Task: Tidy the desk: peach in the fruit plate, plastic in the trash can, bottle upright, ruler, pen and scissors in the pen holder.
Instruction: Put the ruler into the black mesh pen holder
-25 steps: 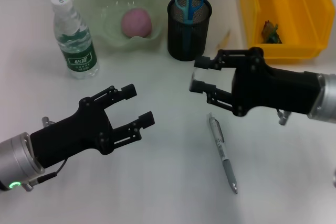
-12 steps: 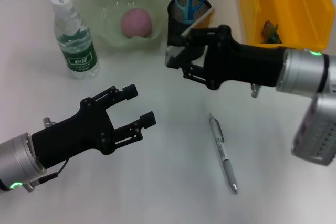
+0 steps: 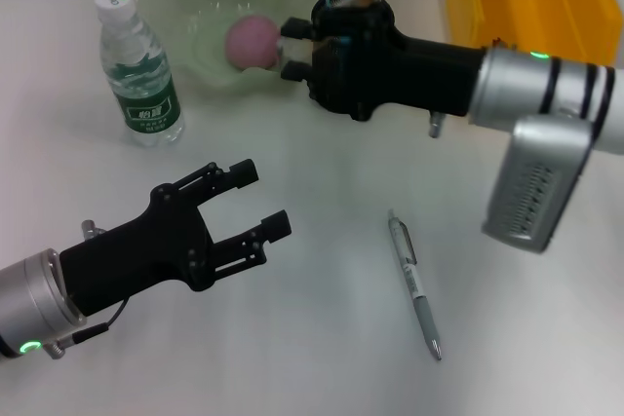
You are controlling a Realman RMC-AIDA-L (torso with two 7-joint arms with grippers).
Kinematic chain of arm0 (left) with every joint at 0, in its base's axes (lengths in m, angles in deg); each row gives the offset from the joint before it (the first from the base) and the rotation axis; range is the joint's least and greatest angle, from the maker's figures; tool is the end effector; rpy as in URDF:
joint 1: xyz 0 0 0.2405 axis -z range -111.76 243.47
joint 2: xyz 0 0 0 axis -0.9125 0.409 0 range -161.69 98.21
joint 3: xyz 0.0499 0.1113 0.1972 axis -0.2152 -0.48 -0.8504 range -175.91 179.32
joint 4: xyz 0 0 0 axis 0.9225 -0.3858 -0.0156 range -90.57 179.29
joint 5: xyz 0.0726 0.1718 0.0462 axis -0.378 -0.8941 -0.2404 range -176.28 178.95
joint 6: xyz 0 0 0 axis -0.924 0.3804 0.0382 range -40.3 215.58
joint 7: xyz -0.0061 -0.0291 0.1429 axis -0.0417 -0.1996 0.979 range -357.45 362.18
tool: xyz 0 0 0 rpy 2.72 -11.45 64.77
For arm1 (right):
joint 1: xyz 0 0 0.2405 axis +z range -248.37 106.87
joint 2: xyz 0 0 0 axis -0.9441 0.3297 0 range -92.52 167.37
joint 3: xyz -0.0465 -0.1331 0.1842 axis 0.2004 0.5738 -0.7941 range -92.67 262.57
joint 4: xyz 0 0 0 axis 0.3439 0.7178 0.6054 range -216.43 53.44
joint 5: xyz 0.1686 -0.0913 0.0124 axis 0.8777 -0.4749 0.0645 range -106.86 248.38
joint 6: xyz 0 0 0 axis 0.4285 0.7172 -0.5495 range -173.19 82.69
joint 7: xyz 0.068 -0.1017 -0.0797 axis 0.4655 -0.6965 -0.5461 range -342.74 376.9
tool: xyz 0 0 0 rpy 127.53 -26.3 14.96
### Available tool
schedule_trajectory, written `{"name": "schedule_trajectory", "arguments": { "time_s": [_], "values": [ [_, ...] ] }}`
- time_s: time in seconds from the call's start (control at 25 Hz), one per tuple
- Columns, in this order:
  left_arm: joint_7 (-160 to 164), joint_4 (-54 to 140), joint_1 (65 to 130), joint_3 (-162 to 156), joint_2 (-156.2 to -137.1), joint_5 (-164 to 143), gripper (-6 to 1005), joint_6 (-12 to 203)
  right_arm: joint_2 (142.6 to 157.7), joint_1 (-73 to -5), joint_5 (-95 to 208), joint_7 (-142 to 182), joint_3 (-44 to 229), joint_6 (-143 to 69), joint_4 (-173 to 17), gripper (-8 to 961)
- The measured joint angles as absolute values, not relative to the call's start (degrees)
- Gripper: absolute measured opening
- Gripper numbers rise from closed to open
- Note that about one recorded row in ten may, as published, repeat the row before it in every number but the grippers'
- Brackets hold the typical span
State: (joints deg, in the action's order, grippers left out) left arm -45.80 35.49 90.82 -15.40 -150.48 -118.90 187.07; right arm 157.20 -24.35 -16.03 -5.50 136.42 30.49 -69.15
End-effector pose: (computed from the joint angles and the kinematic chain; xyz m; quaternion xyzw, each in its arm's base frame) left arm -0.2458 0.2308 -0.0267 -0.8764 -0.1936 -0.4157 0.1469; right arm 0.1497 0.3490 -0.0499 -0.7837 -0.4926 0.1667 0.3397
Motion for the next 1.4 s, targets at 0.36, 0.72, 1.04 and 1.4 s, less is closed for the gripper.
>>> {"name": "schedule_trajectory", "arguments": {
  "time_s": [0.36, 0.72, 1.04, 1.4],
  "values": [
    [-45.7, 35.5, 91.0, -15.5, -150.38, -119.3, 786, 187.1, 157.32, -19.6, -12.5, -1.9, 136.0, 25.7, -75.2, 422],
    [-45.7, 35.3, 91.2, -15.5, -150.20, -119.3, 786, 187.3, 157.31, -19.4, -7.8, 9.2, 135.8, 24.6, -76.6, 427],
    [-46.4, 35.1, 91.8, -15.6, -150.21, -119.3, 785, 187.9, 157.31, -18.3, -1.5, 18.8, 135.6, 23.9, -78.5, 430],
    [-46.6, 35.2, 92.0, -15.7, -150.13, -119.4, 786, 188.2, 157.30, -17.9, 3.0, 26.3, 135.3, 22.8, -79.3, 435]
  ]
}}
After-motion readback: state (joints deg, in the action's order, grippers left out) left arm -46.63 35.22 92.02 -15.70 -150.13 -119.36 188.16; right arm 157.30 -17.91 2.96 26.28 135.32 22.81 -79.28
